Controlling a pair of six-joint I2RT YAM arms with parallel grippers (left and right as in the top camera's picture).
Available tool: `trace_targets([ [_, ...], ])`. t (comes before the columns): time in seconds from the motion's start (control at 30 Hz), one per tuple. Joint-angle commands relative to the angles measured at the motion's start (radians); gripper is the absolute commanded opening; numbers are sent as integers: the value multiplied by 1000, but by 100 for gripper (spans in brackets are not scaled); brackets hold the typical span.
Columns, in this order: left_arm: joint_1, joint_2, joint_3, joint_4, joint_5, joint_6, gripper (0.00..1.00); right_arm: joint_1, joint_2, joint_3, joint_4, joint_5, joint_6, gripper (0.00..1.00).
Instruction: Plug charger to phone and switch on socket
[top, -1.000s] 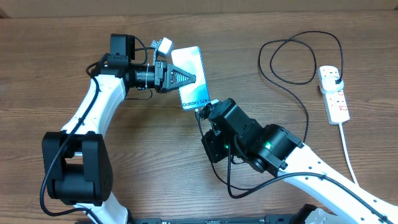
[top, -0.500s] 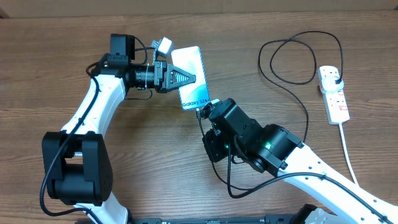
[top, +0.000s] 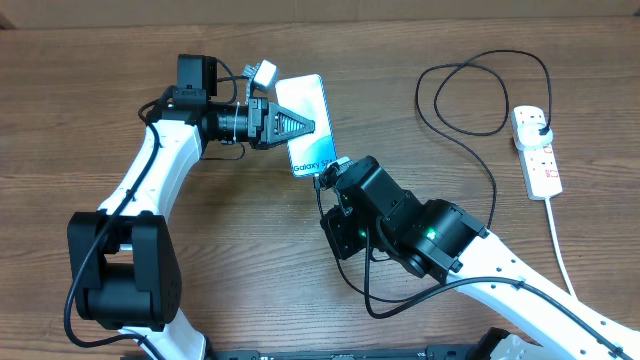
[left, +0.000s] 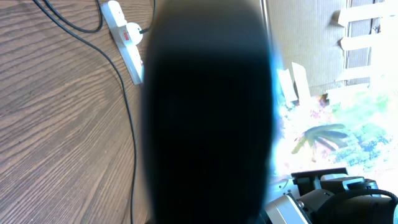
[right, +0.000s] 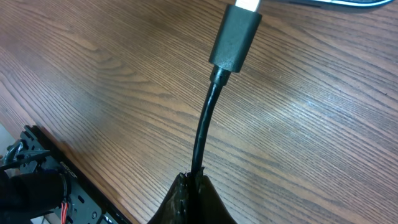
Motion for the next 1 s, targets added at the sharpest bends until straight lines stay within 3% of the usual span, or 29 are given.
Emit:
trace_targets([
  [0.0,3,-13,21,4,46,2,4,3,3,-3,8,-13,-4,4],
  [0.13,3,-13,21,3,46,2,4,3,3,-3,8,10,-5,4],
  [0.33,3,-13,21,3,50,3,4,3,3,-2,11,206,-8,4],
  [0.67,-1,-13,21,3,50,14,4,3,3,-2,73,191,-7,4],
  [0.97,-3,-13,21,3,45,21,4,3,3,-3,71,46,0,26],
])
